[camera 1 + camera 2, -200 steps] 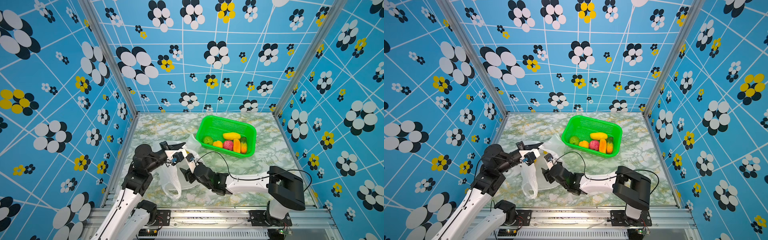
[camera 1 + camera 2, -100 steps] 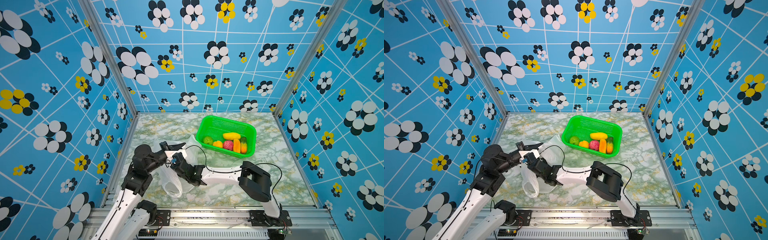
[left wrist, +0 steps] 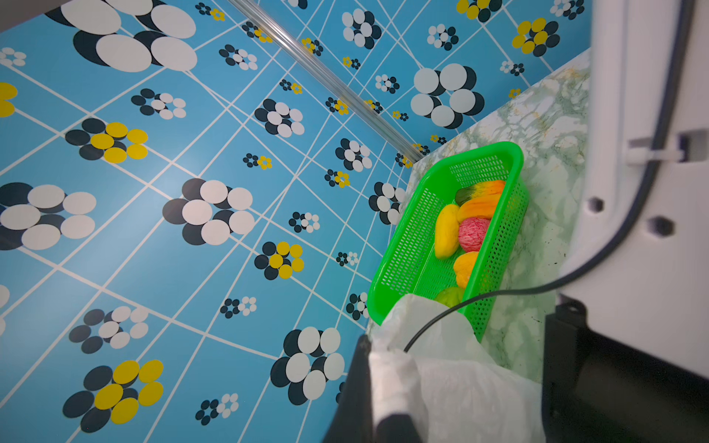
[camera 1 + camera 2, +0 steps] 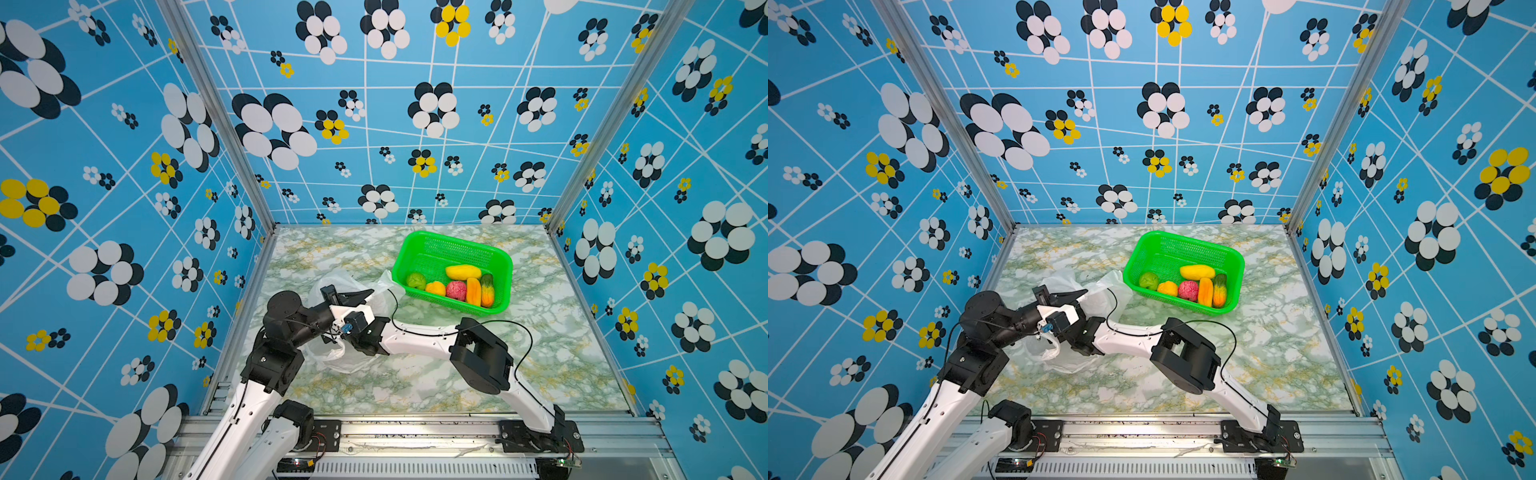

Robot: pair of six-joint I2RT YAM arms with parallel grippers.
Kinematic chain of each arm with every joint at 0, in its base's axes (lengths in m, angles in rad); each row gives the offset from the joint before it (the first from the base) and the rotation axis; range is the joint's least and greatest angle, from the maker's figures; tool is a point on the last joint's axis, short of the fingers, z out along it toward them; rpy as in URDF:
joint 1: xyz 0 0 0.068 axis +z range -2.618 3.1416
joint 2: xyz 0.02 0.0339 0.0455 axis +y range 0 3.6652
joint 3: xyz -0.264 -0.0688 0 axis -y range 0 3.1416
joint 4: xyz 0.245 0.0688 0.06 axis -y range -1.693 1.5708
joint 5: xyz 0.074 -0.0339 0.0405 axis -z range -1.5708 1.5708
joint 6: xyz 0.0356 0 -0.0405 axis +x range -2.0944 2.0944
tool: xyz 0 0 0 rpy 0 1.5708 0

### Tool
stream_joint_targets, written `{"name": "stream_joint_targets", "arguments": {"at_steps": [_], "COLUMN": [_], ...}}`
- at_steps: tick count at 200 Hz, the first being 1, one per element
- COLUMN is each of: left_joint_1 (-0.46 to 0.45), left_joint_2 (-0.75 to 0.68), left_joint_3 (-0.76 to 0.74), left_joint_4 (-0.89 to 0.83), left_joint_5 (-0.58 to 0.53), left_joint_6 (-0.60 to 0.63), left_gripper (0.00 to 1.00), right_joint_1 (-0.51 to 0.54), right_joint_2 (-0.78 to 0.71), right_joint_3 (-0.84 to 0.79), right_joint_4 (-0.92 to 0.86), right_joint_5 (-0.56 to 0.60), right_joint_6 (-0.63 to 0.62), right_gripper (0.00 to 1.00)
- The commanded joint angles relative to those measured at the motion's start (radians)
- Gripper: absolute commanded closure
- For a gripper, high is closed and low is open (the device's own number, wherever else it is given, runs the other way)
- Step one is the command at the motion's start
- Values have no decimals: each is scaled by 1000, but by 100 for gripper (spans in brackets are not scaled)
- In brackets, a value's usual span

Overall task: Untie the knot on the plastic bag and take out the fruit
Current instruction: 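Lower the right gripper onto the round yellow fruit and close it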

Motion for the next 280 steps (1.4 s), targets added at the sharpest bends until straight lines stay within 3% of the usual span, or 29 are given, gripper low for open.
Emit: {"name": "stream_joint_targets", "arguments": {"at_steps": [1, 41, 72, 103, 138, 197, 243, 280], "left_joint_1": [-11, -9, -8, -7, -7, -7, 8, 13], "left_joint_2": [-15, -15, -21, -20, -20, -18, 11, 18], "left_joint_3": [-1, 1, 1, 0, 2, 4, 22, 20], "left_joint_4": [5, 8, 10, 11, 7, -3, -4, 1], "left_joint_5": [60, 48, 42, 40, 40, 11, -42, -46], "left_joint_6": [18, 11, 10, 12, 12, 12, -24, -27], "left_gripper": [100, 100, 100, 100, 100, 100, 100, 100], "right_joint_1": [-13, -17, -19, -18, -24, -25, -24, -20], "right_joint_2": [42, 88, 121, 133, 143, 124, 15, -76], "right_joint_3": [52, 49, 59, 64, 92, 93, 17, -51], "right_joint_4": [-58, 37, 99, 104, 67, 32, 24, -12], "right_joint_5": [63, 133, 80, 17, -52, -52, -24, -73], "right_joint_6": [-34, -108, -168, -142, -123, -170, -128, -75], "right_gripper": [5, 3, 6, 10, 26, 47, 51, 55]}}
